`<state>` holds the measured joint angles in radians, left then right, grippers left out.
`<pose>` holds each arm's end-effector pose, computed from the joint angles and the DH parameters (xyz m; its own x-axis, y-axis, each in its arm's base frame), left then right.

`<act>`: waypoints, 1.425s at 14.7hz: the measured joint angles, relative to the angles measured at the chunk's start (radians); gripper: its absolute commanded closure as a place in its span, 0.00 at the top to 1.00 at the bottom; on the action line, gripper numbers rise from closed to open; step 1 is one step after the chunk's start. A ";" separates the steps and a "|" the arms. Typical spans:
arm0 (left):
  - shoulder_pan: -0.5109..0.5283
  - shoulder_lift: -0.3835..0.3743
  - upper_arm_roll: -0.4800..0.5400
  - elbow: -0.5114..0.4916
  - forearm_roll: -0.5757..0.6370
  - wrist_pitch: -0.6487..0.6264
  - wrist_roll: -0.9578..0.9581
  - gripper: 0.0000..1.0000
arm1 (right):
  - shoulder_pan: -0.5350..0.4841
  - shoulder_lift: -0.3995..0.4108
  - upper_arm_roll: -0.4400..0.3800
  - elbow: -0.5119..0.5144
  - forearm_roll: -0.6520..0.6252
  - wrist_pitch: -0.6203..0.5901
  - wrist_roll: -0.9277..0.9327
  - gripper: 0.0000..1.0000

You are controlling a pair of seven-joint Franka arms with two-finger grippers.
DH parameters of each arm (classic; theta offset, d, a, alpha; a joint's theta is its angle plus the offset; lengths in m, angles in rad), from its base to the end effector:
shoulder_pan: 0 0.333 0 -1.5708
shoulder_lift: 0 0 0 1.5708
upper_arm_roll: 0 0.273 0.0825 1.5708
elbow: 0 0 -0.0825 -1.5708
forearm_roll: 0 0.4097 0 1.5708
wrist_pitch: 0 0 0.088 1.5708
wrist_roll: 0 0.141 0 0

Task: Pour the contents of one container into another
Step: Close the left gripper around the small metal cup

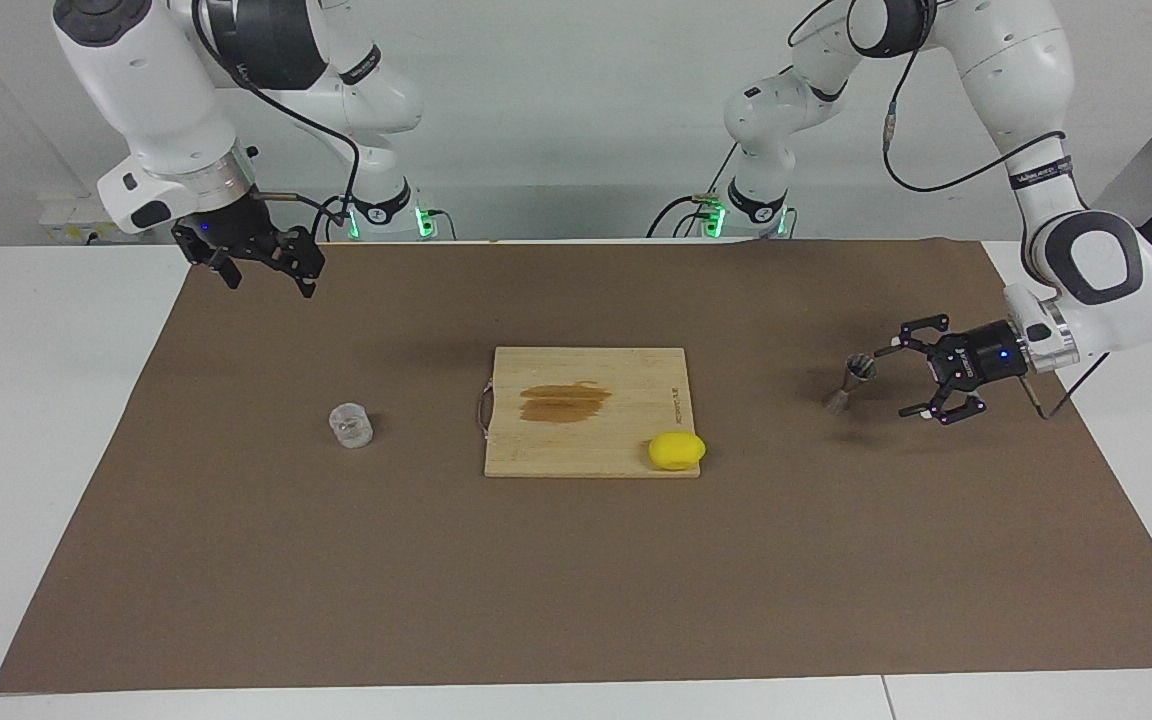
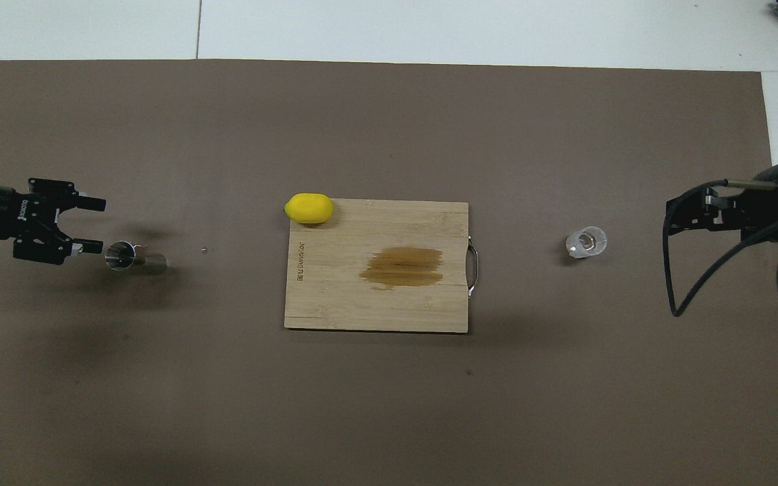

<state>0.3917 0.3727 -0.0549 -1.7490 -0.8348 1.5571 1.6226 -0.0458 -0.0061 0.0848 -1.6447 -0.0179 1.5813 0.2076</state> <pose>0.5934 0.0975 0.2891 0.5428 -0.5043 0.6716 -0.8349 -0.2377 0.4964 0.5746 0.0200 0.5153 0.9845 -0.1677 -0.0523 -0.1663 -0.9856 0.0298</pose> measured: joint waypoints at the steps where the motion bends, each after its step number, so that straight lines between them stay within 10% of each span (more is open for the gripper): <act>1: 0.018 -0.001 0.000 -0.021 -0.011 -0.023 0.033 1.00 | 0.000 0.000 0.000 0.000 0.000 0.000 0.000 1.00; 21: 0.165 0.006 0.004 -0.347 -0.283 -0.138 0.719 1.00 | 0.000 0.000 0.000 0.000 0.000 0.000 0.000 1.00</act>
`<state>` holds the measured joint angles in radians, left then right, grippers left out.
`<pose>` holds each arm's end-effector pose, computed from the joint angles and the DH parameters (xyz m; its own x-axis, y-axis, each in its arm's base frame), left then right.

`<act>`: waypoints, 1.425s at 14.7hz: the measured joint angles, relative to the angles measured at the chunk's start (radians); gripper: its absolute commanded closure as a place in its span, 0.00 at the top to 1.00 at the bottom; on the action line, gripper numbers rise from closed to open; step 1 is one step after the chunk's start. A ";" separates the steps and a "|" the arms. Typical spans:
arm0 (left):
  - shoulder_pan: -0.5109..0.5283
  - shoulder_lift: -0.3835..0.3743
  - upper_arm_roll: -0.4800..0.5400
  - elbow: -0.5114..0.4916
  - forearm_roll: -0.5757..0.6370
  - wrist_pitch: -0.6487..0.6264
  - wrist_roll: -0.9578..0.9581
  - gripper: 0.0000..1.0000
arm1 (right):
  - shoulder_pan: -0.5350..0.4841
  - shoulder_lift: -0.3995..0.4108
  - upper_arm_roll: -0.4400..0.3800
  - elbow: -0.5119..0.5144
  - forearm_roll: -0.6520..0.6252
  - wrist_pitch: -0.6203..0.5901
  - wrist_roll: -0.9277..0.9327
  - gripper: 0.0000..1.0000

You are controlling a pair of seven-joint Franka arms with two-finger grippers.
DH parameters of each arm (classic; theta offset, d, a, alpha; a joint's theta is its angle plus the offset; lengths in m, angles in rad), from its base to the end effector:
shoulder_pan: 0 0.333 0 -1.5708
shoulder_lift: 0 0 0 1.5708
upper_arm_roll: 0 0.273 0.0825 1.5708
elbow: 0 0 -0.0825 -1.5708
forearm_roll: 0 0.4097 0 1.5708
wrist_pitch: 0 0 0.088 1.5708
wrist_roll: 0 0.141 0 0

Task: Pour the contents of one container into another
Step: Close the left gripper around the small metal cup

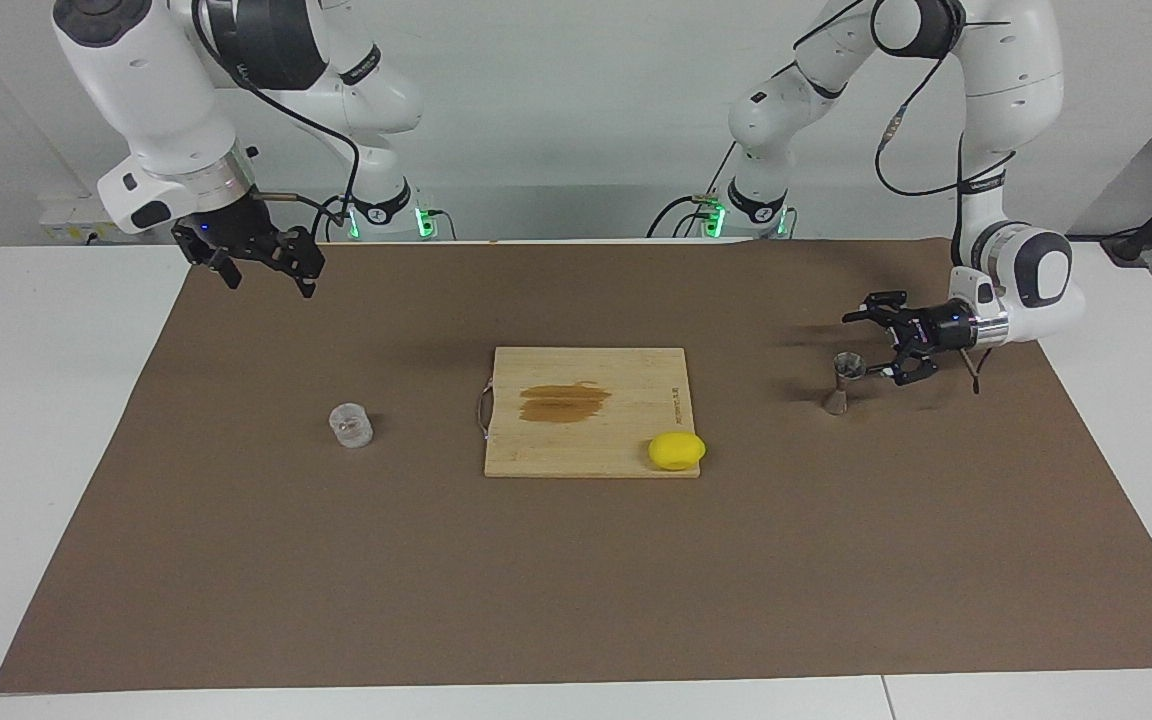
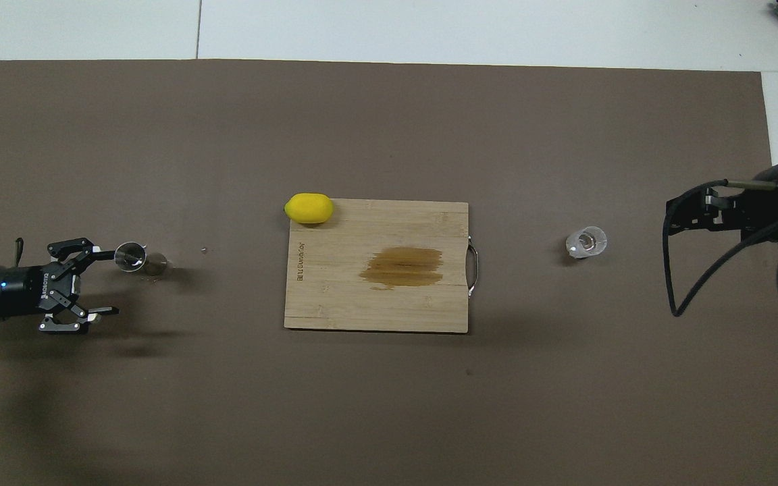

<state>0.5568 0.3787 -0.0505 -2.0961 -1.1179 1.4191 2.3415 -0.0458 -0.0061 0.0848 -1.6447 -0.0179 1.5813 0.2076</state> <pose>0.4907 0.1141 0.1951 0.2001 -0.1186 0.9726 -0.9781 -0.0818 0.1913 0.5746 0.0200 0.5153 0.9845 -0.1677 -0.0523 -0.1663 -0.9856 0.0298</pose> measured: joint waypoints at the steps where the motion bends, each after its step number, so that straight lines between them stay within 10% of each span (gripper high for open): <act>1: 0.012 0.000 0.000 0.001 0.000 0.000 0.000 1.00 | 0.000 0.000 0.000 0.000 0.000 0.000 0.000 1.00; 21: -0.031 0.001 -0.014 -0.007 -0.109 0.098 0.004 1.00 | 0.000 0.000 0.000 0.000 0.000 0.000 0.000 1.00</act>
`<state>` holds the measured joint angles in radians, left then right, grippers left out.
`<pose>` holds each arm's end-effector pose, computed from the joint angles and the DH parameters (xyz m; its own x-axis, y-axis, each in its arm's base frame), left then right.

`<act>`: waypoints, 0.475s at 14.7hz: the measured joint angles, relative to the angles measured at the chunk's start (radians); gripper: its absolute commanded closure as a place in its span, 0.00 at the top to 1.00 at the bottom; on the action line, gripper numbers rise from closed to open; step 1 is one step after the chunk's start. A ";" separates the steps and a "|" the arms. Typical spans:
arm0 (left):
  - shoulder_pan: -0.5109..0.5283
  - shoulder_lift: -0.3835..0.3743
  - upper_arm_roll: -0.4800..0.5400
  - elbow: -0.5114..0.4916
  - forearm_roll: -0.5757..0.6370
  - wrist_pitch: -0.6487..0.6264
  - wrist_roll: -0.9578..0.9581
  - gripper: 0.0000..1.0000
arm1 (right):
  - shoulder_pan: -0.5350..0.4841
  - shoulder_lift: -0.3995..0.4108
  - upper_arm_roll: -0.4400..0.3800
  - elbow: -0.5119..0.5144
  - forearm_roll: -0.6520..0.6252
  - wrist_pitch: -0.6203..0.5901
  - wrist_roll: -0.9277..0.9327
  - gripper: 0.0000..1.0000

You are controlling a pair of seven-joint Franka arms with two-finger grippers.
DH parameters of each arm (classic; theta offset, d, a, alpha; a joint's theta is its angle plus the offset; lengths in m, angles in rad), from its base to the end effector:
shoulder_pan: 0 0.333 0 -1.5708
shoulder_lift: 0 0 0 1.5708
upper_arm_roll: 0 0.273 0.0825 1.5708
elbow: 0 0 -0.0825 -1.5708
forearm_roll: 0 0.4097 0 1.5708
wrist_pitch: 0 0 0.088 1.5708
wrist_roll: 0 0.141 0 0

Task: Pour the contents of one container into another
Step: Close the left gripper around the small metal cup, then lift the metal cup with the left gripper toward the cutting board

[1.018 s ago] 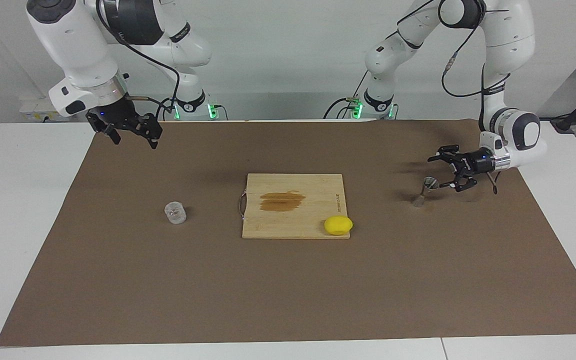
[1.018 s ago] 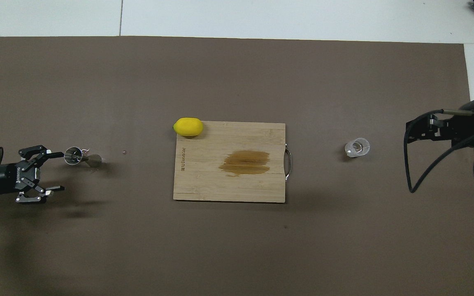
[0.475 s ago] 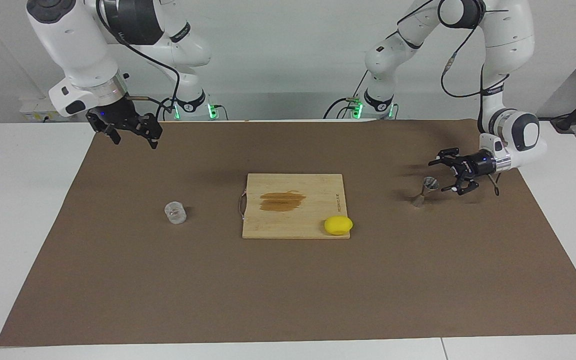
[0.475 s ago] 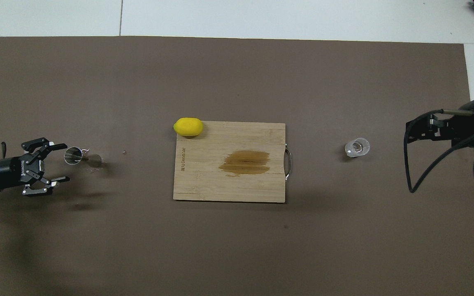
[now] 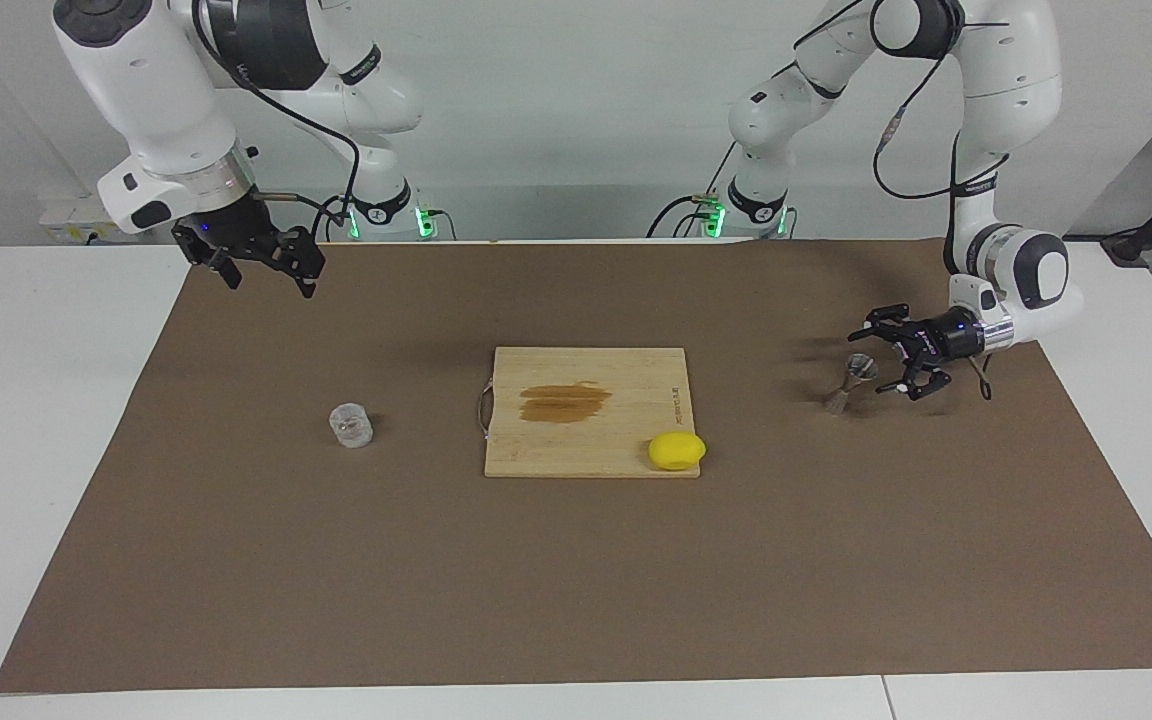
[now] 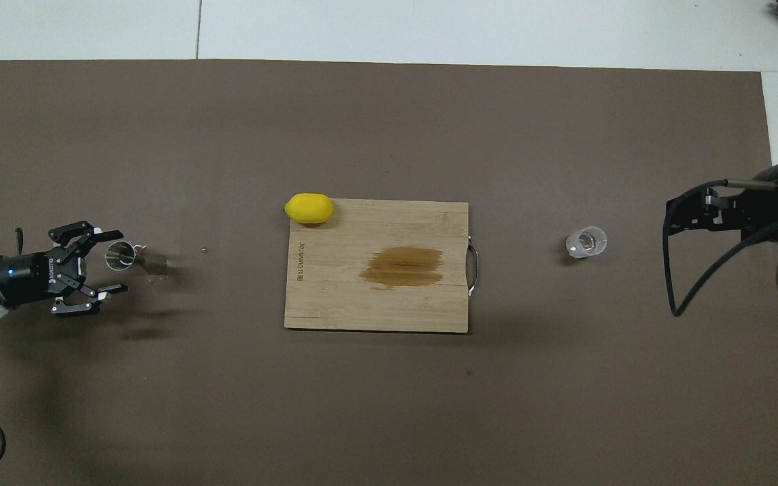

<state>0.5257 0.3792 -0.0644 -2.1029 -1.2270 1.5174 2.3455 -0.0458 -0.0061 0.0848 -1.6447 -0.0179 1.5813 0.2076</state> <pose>0.5138 0.1012 0.1929 0.1829 -0.1123 0.9767 -0.9705 -0.1795 0.1611 0.5746 0.0200 0.5153 0.9845 -0.1677 -0.0523 -0.1663 -0.9856 0.0298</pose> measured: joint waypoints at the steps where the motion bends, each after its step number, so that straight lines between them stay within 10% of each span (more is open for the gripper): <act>1: 0.000 0.000 0.000 0.000 -0.002 0.001 0.000 1.00 | 0.000 0.000 0.000 0.000 0.000 0.000 0.000 1.00; 7: 0.000 0.000 0.001 0.000 -0.010 0.001 0.000 0.86 | 0.000 0.000 0.000 0.000 0.000 0.000 0.000 1.00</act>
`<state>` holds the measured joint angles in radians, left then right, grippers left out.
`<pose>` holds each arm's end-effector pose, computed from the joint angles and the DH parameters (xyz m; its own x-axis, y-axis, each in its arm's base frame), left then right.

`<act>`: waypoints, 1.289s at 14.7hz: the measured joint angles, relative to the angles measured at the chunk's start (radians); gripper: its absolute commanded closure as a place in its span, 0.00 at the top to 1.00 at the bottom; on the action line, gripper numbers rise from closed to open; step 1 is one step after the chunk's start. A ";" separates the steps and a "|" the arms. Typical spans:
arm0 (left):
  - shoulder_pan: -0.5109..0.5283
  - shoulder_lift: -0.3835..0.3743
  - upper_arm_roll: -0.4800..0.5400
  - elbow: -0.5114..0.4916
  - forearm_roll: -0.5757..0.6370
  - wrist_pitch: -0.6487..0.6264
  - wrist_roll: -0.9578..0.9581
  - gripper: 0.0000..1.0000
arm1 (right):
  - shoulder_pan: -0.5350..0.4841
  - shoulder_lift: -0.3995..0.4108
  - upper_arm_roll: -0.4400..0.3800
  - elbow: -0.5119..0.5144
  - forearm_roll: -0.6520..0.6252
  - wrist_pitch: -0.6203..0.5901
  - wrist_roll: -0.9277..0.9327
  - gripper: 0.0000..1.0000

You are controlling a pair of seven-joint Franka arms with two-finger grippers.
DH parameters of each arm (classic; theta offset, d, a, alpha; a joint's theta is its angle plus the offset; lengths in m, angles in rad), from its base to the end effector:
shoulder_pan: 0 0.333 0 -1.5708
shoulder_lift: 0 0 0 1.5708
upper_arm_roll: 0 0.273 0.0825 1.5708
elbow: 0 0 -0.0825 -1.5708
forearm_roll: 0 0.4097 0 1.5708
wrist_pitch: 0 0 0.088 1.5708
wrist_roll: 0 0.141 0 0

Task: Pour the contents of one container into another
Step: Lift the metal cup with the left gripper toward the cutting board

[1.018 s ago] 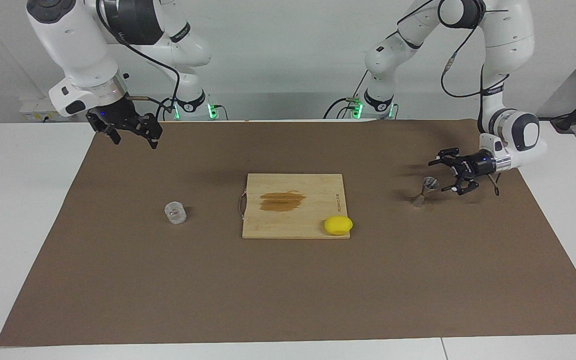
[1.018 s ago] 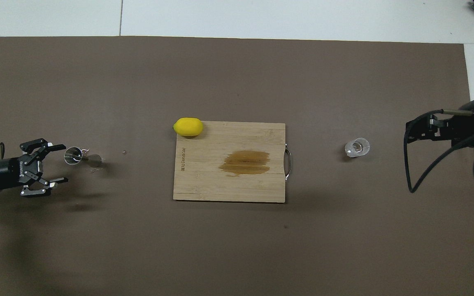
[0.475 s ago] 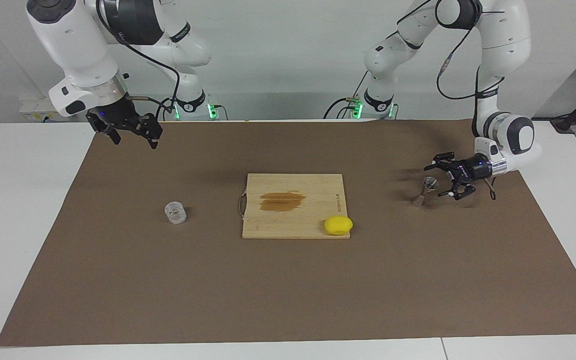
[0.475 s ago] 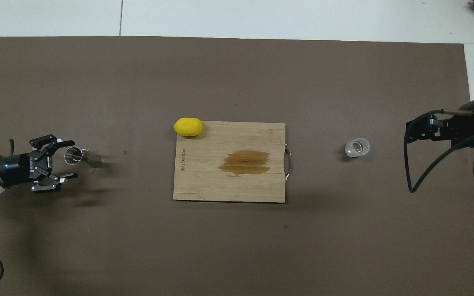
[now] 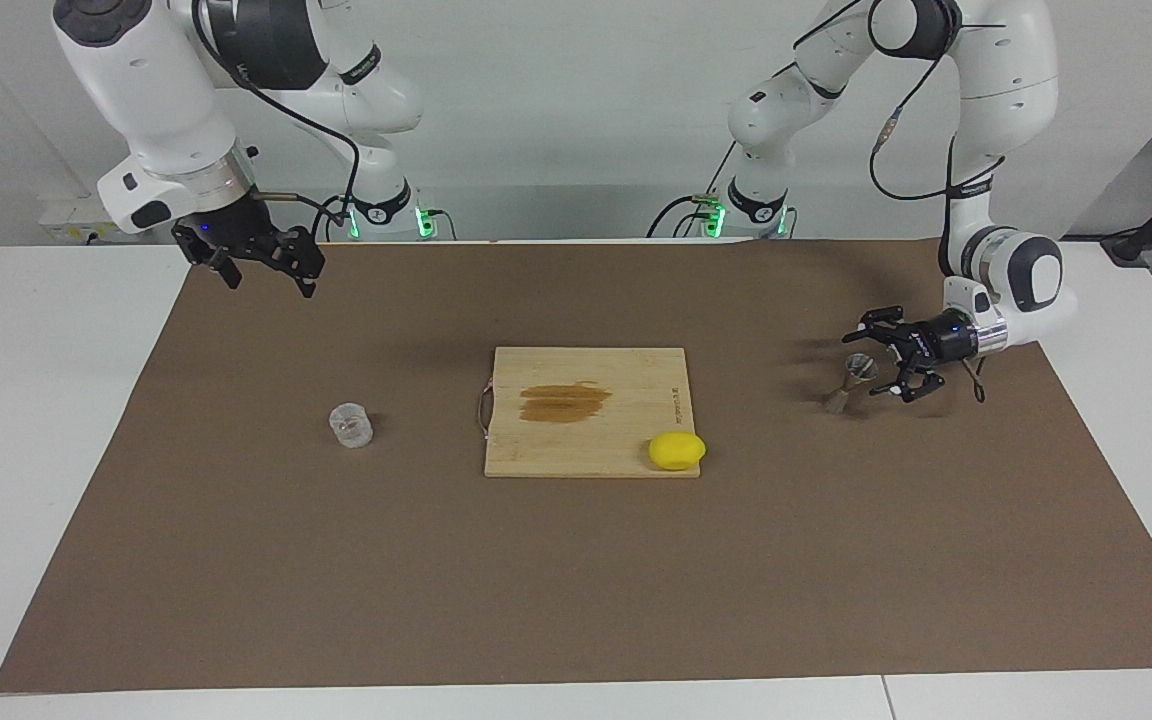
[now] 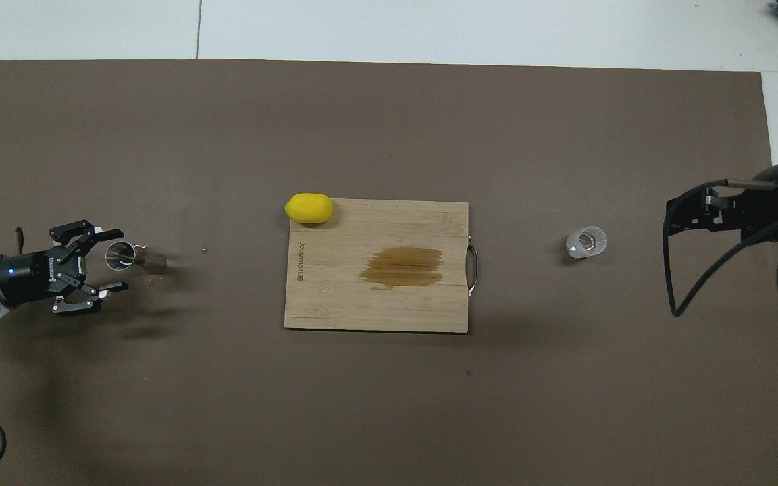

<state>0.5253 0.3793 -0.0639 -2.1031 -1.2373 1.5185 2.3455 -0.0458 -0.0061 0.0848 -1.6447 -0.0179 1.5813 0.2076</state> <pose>0.5150 0.1014 0.1936 0.1817 -0.1060 0.9776 -0.9692 -0.1873 0.1598 0.5746 0.0200 0.5153 0.9845 -0.1677 -0.0523 -0.1663 -0.9856 0.0298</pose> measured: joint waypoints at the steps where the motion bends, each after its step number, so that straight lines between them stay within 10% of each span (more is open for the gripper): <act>1: 0.000 0.000 0.000 0.000 0.000 0.000 0.000 0.82 | 0.000 0.000 0.000 0.000 0.000 0.000 0.000 1.00; 11: 0.000 0.000 0.001 0.000 -0.029 0.014 0.000 0.43 | 0.000 0.000 0.000 0.000 0.000 0.000 0.000 1.00; 19: -0.033 0.000 -0.001 0.006 -0.056 0.023 -0.005 0.35 | 0.000 0.000 0.000 0.000 0.000 0.000 0.000 1.00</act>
<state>0.4920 0.3793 -0.0647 -2.0971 -1.2938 1.5415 2.3405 -0.0458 -0.0061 0.0848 -1.6447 -0.0179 1.5813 0.2076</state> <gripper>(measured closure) 0.489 0.000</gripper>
